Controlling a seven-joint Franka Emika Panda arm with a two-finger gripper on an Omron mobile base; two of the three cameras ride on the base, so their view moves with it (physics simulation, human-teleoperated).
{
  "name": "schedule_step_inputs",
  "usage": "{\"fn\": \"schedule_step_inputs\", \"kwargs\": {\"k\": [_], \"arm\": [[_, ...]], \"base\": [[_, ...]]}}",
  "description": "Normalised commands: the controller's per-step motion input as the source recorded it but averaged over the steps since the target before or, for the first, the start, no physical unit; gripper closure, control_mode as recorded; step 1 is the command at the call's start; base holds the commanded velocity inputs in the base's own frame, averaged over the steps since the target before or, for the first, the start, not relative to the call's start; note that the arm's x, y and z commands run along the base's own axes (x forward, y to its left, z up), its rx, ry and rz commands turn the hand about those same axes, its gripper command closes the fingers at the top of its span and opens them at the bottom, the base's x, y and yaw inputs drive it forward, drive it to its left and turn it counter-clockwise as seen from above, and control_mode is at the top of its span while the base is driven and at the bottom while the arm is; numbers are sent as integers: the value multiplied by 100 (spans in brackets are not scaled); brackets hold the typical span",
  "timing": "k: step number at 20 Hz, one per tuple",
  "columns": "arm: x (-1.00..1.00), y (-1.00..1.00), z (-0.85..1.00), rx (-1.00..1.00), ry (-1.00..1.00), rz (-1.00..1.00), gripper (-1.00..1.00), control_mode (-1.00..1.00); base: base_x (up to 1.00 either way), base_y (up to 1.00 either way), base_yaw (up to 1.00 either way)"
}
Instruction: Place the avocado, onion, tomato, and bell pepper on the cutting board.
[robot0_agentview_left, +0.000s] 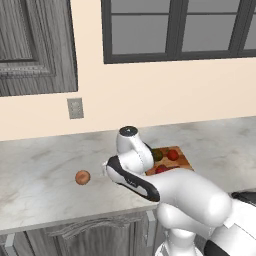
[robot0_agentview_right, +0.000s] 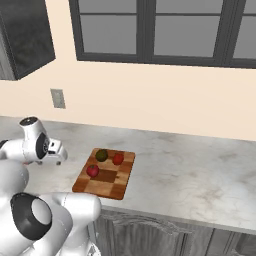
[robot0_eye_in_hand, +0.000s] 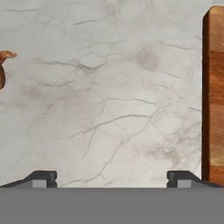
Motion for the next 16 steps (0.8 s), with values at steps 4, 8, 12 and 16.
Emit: {"fn": "schedule_step_inputs", "kwargs": {"k": [4, 8, 12, 16], "arm": [[3, 69, 6, 0, -5, 0, -100, -100], [3, 76, 8, 0, -4, -3, -100, -100], [0, 59, 27, 0, -9, -9, -100, -100], [4, 24, 42, 0, -11, -6, -100, -100]], "base": [[0, 0, 0], [0, 0, 0], [0, 0, 0], [0, 0, 0]]}}
